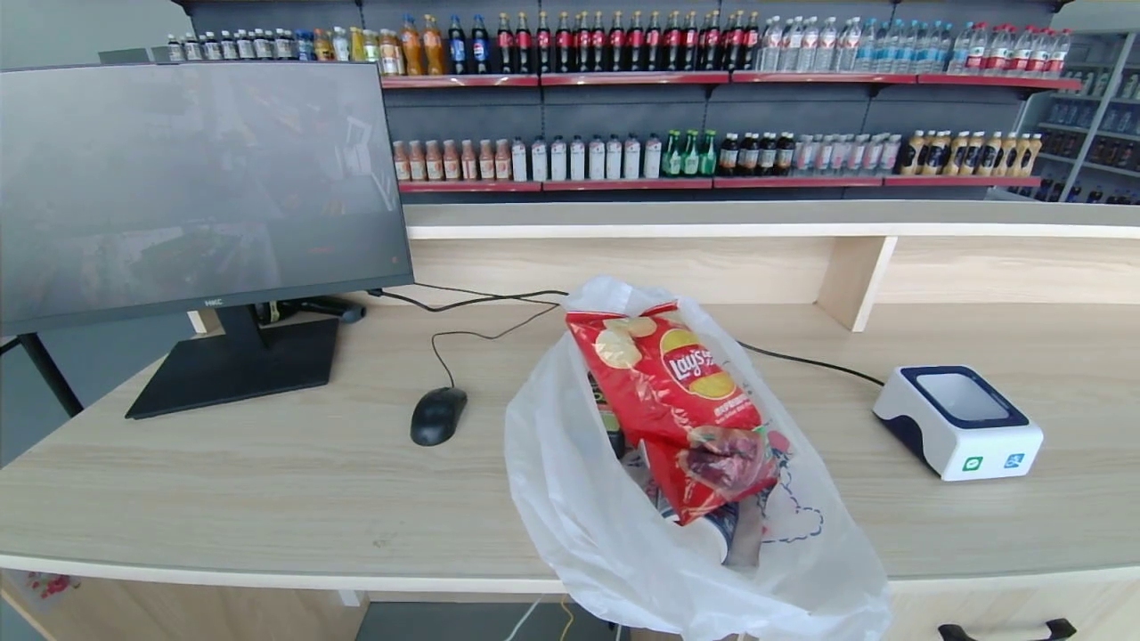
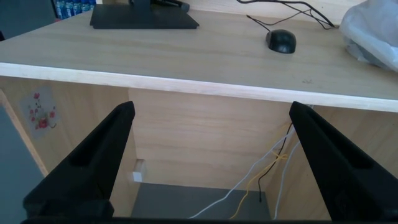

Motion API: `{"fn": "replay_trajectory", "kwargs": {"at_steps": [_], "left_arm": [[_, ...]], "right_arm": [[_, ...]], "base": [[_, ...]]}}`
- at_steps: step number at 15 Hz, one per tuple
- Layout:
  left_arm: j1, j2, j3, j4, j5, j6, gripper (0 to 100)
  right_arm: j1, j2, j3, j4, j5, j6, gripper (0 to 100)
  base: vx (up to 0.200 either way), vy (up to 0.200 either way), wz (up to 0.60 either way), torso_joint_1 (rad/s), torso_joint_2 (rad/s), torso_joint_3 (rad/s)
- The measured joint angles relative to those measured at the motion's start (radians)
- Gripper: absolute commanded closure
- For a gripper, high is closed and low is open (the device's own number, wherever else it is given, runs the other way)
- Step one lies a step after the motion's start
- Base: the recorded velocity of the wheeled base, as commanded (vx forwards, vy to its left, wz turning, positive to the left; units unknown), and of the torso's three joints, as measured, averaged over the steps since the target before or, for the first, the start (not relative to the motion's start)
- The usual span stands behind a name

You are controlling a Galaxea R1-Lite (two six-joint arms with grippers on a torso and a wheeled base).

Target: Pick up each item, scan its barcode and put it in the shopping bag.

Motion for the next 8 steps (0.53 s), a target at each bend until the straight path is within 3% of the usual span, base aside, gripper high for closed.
{"fn": "replay_trajectory", "kwargs": {"at_steps": [5, 8], "left_arm": [[0.000, 0.000, 0.000, 0.001, 0.001, -0.003, 0], [0.000, 0.000, 0.000, 0.000, 0.000, -0.002, 0]], "right_arm": [[0.027, -0.082, 0.000, 0.001, 0.020, 0.006, 0], [0.028, -0.096, 0.000, 0.002, 0.018, 0.042, 0]], "base": [[-0.200, 0.000, 0.00, 0.001, 0.00, 0.000], [-0.200, -0.200, 0.00, 0.002, 0.00, -0.002]]}}
